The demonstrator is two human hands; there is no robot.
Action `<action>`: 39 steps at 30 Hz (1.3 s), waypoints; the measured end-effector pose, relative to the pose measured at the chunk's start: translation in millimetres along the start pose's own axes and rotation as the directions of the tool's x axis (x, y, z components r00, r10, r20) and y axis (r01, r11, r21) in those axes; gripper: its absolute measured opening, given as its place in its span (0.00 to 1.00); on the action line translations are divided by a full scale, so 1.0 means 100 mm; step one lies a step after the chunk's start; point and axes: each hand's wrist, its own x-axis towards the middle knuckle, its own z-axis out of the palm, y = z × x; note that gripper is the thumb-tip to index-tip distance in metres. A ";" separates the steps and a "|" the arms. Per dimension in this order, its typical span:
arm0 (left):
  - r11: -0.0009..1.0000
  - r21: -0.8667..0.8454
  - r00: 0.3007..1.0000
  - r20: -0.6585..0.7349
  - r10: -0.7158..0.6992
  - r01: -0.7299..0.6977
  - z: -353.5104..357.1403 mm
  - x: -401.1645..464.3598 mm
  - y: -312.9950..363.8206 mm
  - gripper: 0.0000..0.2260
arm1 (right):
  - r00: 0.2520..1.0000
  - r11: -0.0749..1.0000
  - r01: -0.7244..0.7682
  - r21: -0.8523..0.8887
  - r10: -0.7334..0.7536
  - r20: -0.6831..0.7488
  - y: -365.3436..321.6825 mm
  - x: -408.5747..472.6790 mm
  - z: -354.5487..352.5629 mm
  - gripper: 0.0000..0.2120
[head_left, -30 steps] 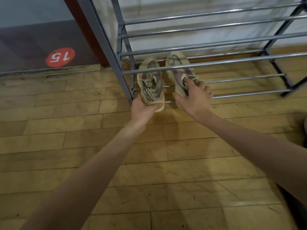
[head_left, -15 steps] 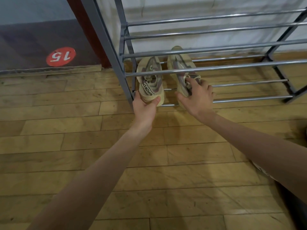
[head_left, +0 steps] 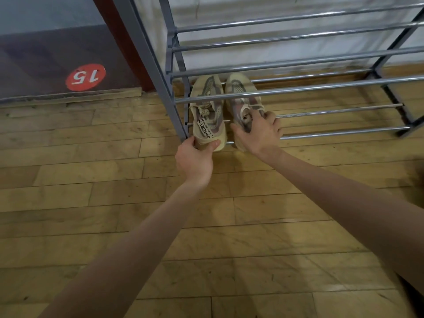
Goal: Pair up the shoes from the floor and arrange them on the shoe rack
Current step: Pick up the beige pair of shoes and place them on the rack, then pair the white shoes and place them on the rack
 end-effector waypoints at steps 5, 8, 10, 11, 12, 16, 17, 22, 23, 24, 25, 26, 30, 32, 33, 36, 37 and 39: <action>1.000 0.015 0.999 0.039 -0.024 0.023 -0.12 -0.18 -0.05 0.16 | 0.991 0.991 0.123 0.047 -0.125 0.043 0.19 -0.26 -0.17 0.26; 0.998 0.015 0.993 0.102 -0.055 0.054 -0.18 -0.37 -0.08 0.14 | 0.973 0.978 0.210 -0.021 -0.207 0.098 0.46 -0.66 -0.33 0.24; 1.000 0.026 0.988 0.155 -0.006 0.002 -0.18 -0.50 -0.05 0.12 | 0.969 0.977 0.196 -0.081 -0.181 0.170 0.64 -0.92 -0.42 0.24; 0.999 0.019 0.979 0.202 0.024 -0.028 -0.17 -0.57 -0.01 0.10 | 0.968 0.978 0.177 -0.109 -0.152 0.200 0.74 -1.04 -0.48 0.25; 0.998 0.010 0.963 0.265 0.053 -0.057 -0.15 -0.64 0.06 0.10 | 0.968 0.980 0.154 -0.130 -0.123 0.218 0.83 -1.15 -0.54 0.27; 0.984 0.003 0.821 0.552 0.148 -0.180 0.00 -0.91 0.38 0.10 | 0.985 0.986 0.044 -0.158 -0.017 0.169 1.20 -1.60 -0.91 0.27; 0.982 0.002 0.783 0.604 0.150 -0.189 0.05 -0.97 0.46 0.10 | 0.991 0.990 0.006 -0.143 0.013 0.131 1.29 -1.71 -1.00 0.26; 0.974 0.004 0.653 0.743 0.149 -0.227 0.38 -1.34 0.75 0.06 | 0.982 0.991 -0.133 0.035 0.136 -0.134 1.69 -2.40 -1.33 0.21; 0.970 0.000 0.628 0.762 0.158 -0.244 0.46 -1.44 0.79 0.06 | 0.972 0.988 -0.148 0.041 0.153 -0.176 1.77 -2.54 -1.39 0.20; 0.963 0.004 0.599 0.783 0.164 -0.268 0.53 -1.54 0.83 0.06 | 0.963 0.985 -0.168 0.033 0.171 -0.210 1.86 -2.67 -1.45 0.20; 0.954 0.011 0.570 0.804 0.169 -0.298 0.61 -1.64 0.86 0.07 | 0.952 0.981 -0.194 0.023 0.193 -0.239 1.96 -2.78 -1.50 0.20; 0.942 0.021 0.541 0.823 0.174 -0.334 0.68 -1.74 0.90 0.09 | 0.940 0.974 -0.225 0.011 0.220 -0.262 2.08 -2.86 -1.56 0.21; 0.895 0.017 0.429 0.881 0.198 -0.446 0.91 -2.11 1.03 0.09 | 0.917 0.919 -0.361 -0.155 0.320 -0.238 2.55 -2.96 -1.74 0.35; 0.888 0.002 0.402 0.892 0.206 -0.460 0.99 -2.25 1.07 0.06 | 0.927 0.878 -0.371 -0.301 0.331 -0.178 2.76 -2.89 -1.79 0.40; 0.888 -0.011 0.389 0.896 0.213 -0.461 1.01 -2.31 1.08 0.05 | 0.933 0.865 -0.358 -0.352 0.326 -0.150 2.85 -2.85 -1.79 0.42; 0.870 -0.036 0.359 0.902 0.240 -0.492 1.05 -2.42 1.09 0.06 | 0.940 0.849 -0.340 -0.404 0.299 -0.162 2.99 -2.77 -1.79 0.38; 0.868 -0.039 0.356 0.902 0.244 -0.495 1.06 -2.43 1.09 0.06 | 0.941 0.850 -0.336 -0.406 0.280 -0.192 3.02 -2.75 -1.79 0.34; 0.873 -0.043 0.361 0.900 0.245 -0.485 1.06 -2.42 1.08 0.06 | 0.936 0.861 -0.336 -0.383 0.258 -0.241 3.03 -2.71 -1.83 0.28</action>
